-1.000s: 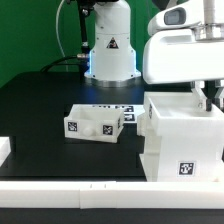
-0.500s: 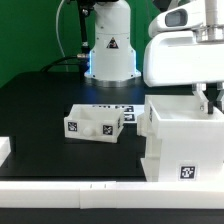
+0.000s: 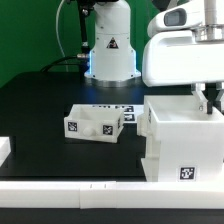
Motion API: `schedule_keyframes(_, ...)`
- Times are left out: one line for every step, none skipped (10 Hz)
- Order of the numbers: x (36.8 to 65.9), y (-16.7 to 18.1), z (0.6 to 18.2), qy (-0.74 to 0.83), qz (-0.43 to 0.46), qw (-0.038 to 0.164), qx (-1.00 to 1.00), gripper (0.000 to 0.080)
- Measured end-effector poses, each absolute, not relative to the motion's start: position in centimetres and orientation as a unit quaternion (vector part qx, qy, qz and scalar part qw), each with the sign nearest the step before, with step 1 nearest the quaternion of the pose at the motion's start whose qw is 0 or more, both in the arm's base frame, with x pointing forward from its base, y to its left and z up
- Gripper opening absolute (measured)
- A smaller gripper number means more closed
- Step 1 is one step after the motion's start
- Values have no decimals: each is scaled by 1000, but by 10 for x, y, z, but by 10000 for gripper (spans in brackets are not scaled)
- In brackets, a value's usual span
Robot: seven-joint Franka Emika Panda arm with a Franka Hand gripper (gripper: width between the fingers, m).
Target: Assemble drawer
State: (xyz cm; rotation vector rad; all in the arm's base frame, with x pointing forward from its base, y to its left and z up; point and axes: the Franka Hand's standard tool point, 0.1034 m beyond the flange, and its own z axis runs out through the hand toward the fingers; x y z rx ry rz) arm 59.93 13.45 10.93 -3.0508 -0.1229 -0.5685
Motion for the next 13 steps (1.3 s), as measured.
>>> schedule_keyframes(599, 135, 109, -40, -183, 18, -982, 32)
schedule_keyframes(599, 135, 109, -40, -183, 18, -982, 32)
schedule_keyframes(599, 135, 109, -40, -183, 18, -982, 197)
schedule_keyframes(599, 135, 109, -40, -183, 18, -982, 197)
schedule_keyframes(599, 135, 109, -40, -183, 18, -982, 435)
schedule_keyframes(600, 134, 110, -41, -184, 18, -982, 567)
schedule_keyframes(597, 129, 120, -53, -174, 15, -983, 624)
schedule_keyframes(594, 119, 136, -65, -170, 13, -983, 624)
schedule_keyframes(590, 107, 153, -78, -166, 11, -983, 645)
schedule_keyframes(588, 102, 166, -83, -169, 11, -982, 645)
schedule_keyframes(588, 102, 169, -82, -172, 11, -982, 649)
schedule_keyframes(587, 102, 164, -83, -168, 11, -982, 649)
schedule_keyframes(587, 102, 164, -83, -168, 11, -982, 649)
